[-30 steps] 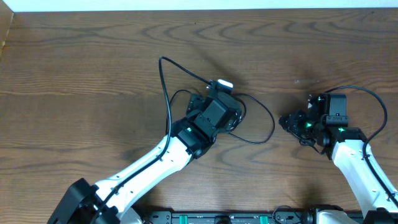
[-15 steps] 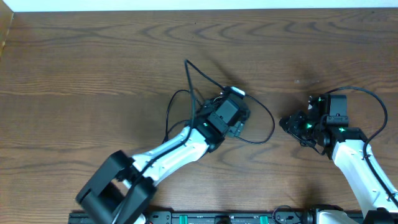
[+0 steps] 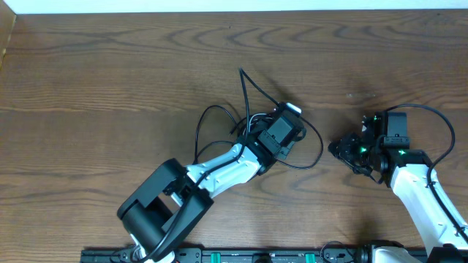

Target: Untangle cables

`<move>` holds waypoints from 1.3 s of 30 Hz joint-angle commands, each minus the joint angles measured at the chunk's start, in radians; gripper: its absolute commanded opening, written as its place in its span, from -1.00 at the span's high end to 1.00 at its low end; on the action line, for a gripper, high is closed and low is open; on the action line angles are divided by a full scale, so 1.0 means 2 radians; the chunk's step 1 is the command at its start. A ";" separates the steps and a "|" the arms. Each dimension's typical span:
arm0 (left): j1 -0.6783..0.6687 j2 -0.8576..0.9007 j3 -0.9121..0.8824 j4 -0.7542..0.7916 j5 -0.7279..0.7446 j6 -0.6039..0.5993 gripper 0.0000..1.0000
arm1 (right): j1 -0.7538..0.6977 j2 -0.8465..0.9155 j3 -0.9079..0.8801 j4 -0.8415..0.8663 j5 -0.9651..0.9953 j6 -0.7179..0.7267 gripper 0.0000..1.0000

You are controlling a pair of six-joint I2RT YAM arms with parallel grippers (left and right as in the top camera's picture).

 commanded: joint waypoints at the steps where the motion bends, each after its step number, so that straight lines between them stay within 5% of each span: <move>1: 0.001 0.024 0.009 0.003 -0.015 0.001 -0.11 | -0.002 -0.005 0.000 -0.006 0.002 -0.007 0.30; 12: 0.002 0.045 0.009 0.017 -0.015 0.001 0.05 | -0.002 -0.005 0.000 -0.006 0.002 -0.007 0.31; 23: 0.002 0.030 0.009 0.008 -0.015 -0.001 0.84 | -0.001 -0.005 0.000 -0.008 -0.014 -0.007 0.36; 31: 0.003 -0.088 0.009 -0.042 -0.005 -0.045 0.85 | 0.016 -0.005 0.000 -0.004 -0.081 -0.007 0.33; 39: 0.003 -0.164 0.009 -0.056 0.095 -0.045 0.85 | 0.057 -0.005 0.000 0.018 -0.151 -0.006 0.30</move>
